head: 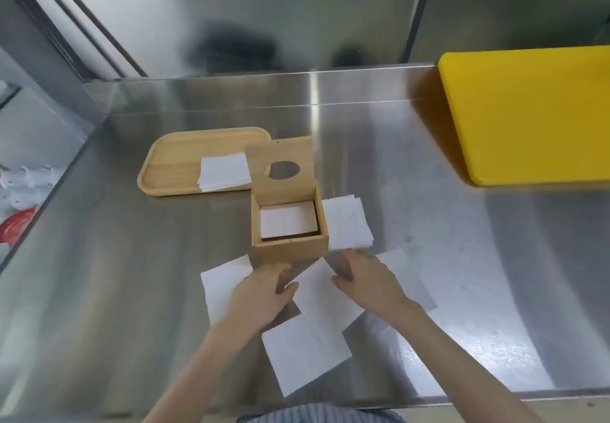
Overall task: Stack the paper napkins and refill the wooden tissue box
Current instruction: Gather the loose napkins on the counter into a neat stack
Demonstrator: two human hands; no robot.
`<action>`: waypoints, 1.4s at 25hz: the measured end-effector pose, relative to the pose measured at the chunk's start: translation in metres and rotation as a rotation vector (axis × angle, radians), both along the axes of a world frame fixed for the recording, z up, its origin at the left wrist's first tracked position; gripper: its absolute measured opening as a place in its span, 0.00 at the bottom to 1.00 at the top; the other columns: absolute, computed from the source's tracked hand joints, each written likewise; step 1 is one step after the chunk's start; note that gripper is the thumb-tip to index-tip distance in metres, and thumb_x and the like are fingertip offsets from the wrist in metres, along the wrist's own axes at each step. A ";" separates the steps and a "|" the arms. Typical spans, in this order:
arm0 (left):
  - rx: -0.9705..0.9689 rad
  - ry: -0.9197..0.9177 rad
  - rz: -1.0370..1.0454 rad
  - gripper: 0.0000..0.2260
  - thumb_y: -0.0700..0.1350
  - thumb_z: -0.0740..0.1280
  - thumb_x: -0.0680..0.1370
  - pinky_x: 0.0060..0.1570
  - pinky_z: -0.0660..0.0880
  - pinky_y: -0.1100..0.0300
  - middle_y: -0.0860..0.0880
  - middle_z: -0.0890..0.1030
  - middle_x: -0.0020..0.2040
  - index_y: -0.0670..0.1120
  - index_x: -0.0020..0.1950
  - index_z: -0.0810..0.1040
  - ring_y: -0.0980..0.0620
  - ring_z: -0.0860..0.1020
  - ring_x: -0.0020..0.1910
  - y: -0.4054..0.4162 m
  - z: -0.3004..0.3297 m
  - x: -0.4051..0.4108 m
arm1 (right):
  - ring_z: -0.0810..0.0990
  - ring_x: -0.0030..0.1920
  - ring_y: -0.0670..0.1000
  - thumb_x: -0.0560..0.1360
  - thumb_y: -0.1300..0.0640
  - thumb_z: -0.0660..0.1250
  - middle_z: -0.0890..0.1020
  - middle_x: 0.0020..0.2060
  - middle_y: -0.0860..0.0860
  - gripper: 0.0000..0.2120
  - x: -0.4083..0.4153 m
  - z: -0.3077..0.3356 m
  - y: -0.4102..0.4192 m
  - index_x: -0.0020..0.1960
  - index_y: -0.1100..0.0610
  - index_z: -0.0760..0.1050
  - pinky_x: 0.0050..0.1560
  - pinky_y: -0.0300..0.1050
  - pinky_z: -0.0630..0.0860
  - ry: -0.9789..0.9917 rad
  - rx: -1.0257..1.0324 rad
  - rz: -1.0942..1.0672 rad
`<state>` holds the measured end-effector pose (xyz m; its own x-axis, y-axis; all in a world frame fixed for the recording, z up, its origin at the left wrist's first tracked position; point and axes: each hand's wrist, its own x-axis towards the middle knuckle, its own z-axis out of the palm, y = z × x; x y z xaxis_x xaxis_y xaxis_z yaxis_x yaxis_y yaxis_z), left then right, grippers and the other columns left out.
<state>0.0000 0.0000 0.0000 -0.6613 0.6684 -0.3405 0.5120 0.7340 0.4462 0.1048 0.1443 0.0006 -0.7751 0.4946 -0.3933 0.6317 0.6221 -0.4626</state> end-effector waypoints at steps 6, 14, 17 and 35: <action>-0.056 0.016 -0.010 0.21 0.53 0.62 0.77 0.62 0.70 0.57 0.51 0.72 0.66 0.49 0.68 0.67 0.51 0.72 0.64 0.011 -0.022 0.003 | 0.72 0.63 0.55 0.75 0.49 0.64 0.71 0.65 0.55 0.24 -0.008 -0.026 -0.016 0.67 0.57 0.64 0.61 0.46 0.74 -0.081 0.115 -0.001; -0.022 -0.051 -0.023 0.16 0.49 0.64 0.76 0.50 0.71 0.60 0.51 0.74 0.53 0.48 0.62 0.70 0.51 0.74 0.55 0.017 -0.031 0.002 | 0.69 0.63 0.56 0.75 0.51 0.64 0.70 0.62 0.56 0.20 -0.015 -0.032 -0.014 0.64 0.58 0.68 0.62 0.49 0.70 -0.112 0.117 -0.003; 0.016 -0.141 0.041 0.11 0.47 0.66 0.75 0.42 0.67 0.64 0.52 0.72 0.42 0.44 0.56 0.74 0.53 0.71 0.45 0.019 -0.031 0.000 | 0.72 0.59 0.55 0.76 0.55 0.62 0.75 0.58 0.55 0.10 -0.014 -0.028 -0.014 0.56 0.57 0.73 0.60 0.48 0.69 -0.059 0.100 -0.008; 0.649 -1.042 0.662 0.04 0.43 0.63 0.78 0.44 0.76 0.59 0.49 0.82 0.50 0.49 0.49 0.77 0.50 0.79 0.50 -0.006 -0.001 0.010 | 0.75 0.42 0.41 0.78 0.53 0.61 0.77 0.41 0.42 0.03 -0.004 0.008 -0.031 0.50 0.51 0.72 0.38 0.30 0.70 0.320 -0.590 -0.369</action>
